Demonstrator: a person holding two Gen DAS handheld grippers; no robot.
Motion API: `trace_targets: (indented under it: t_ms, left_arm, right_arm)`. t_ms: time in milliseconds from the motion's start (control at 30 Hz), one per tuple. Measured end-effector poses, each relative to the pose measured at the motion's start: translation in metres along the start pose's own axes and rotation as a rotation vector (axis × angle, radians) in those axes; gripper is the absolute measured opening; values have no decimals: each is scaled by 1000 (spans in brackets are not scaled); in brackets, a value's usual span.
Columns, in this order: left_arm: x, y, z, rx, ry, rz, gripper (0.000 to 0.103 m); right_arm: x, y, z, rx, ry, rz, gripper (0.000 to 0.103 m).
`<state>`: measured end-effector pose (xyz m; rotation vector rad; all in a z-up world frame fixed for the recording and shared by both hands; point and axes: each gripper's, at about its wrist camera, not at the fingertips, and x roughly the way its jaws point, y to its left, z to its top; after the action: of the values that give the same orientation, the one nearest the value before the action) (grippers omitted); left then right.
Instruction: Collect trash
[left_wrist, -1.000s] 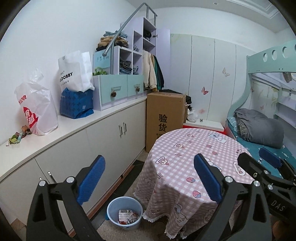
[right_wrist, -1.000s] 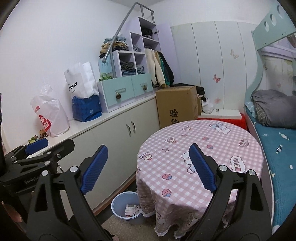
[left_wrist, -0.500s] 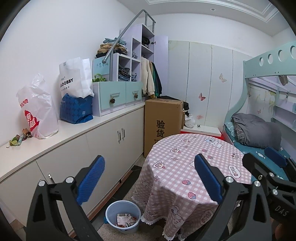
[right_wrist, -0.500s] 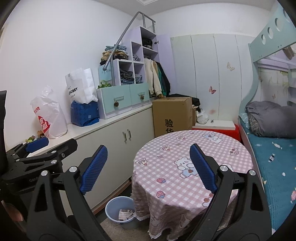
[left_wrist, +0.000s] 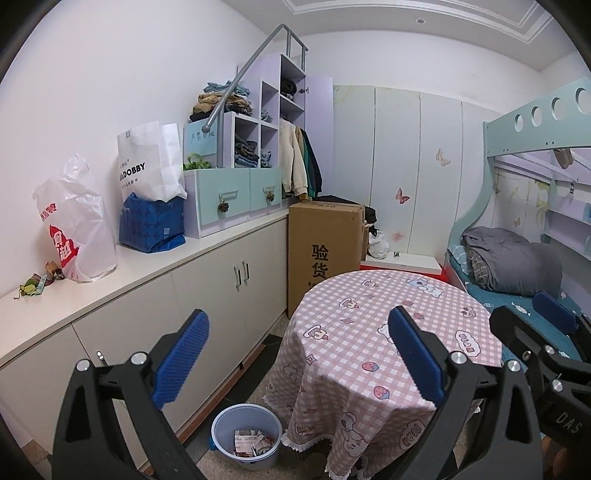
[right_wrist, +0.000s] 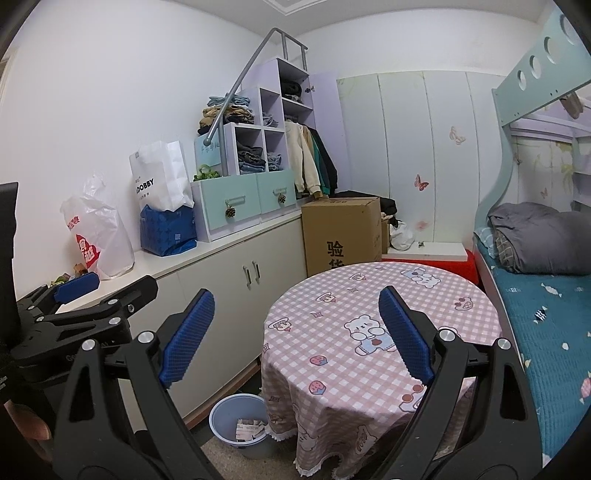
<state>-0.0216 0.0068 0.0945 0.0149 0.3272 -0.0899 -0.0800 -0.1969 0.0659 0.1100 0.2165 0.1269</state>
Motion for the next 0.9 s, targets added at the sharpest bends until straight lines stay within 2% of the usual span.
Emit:
trace_targets:
  t_ms: [900]
  left_arm:
    - [1, -6, 0, 21, -5, -8, 96]
  right_arm:
    - [-1, 2, 1, 5, 4, 0, 89]
